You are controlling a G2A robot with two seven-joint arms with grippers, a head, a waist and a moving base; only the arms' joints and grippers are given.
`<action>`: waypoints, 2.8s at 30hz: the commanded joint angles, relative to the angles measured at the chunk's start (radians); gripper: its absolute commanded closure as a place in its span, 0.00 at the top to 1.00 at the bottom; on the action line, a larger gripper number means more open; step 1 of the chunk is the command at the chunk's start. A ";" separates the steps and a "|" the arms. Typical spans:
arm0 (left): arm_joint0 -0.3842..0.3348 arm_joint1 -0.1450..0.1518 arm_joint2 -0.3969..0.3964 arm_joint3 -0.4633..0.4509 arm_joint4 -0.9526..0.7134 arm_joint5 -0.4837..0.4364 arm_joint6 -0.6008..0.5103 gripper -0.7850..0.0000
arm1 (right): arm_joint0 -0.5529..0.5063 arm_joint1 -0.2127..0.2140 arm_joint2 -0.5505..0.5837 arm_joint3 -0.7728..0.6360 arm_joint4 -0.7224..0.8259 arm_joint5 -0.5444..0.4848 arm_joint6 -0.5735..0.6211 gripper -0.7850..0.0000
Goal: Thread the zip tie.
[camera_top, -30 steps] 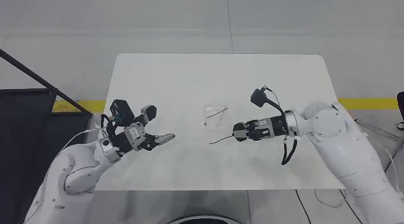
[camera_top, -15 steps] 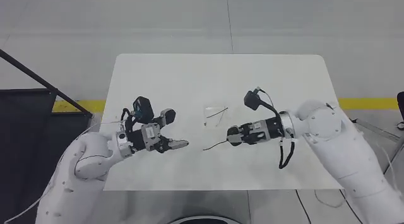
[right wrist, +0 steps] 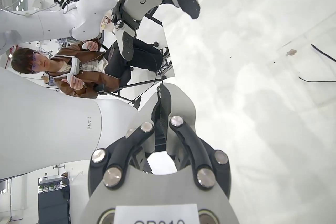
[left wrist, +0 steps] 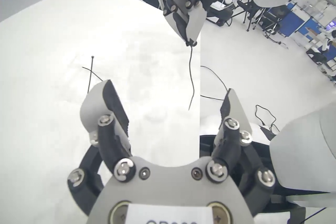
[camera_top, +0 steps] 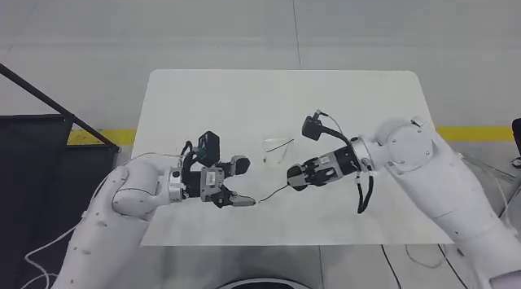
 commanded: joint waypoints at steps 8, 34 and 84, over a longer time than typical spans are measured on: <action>-0.030 0.018 0.039 0.015 -0.055 0.015 -0.057 0.47 | 0.058 -0.009 -0.073 -0.002 -0.009 -0.001 -0.001 0.00; -0.086 0.023 0.174 0.071 0.027 0.050 0.046 0.55 | 0.128 -0.054 -0.131 0.092 0.023 -0.006 -0.006 0.00; -0.099 0.054 0.195 0.093 0.047 0.060 0.172 0.00 | 0.116 -0.056 -0.100 0.110 0.028 -0.005 -0.005 1.00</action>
